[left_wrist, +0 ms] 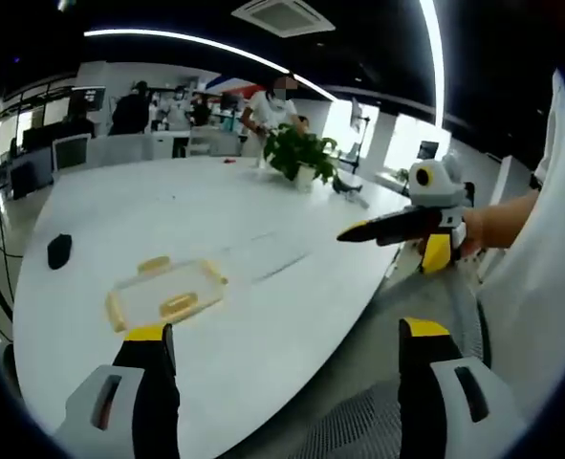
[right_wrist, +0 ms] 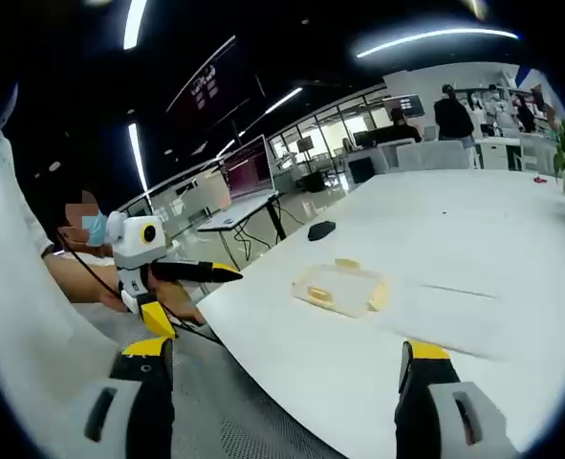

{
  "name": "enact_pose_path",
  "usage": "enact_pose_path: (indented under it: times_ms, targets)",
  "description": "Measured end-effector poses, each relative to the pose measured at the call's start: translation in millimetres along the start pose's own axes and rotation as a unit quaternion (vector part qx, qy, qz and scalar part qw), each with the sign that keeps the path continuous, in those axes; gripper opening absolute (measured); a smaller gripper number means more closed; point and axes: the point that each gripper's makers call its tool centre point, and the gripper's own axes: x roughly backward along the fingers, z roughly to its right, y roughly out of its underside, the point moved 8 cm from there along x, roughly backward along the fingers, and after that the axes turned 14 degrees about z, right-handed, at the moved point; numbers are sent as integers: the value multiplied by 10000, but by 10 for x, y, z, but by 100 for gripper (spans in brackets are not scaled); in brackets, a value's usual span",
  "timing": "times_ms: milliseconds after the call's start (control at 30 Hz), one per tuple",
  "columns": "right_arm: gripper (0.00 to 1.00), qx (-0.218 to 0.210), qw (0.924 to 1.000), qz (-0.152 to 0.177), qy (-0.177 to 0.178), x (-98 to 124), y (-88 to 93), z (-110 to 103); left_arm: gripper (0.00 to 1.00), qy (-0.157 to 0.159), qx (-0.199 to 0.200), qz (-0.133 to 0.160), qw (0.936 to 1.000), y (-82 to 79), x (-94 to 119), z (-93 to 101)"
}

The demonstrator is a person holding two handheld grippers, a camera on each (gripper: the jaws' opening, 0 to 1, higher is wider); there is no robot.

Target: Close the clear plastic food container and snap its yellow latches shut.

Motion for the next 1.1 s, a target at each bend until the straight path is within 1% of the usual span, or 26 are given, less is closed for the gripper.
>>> enact_pose_path:
  times_ms: [267,633,1100]
  targets:
    - [99,4,10000,-17,-22,-1,3,-10,96,-8,52,25,10000,-4,0,1]
    - [99,18,10000,-45,-33,1,4,-6,95,26,21,-24,10000,7,-11,0]
    - [99,15,10000,-68,-51,-3,10,-13,94,26,43,-15,10000,8,-12,-1]
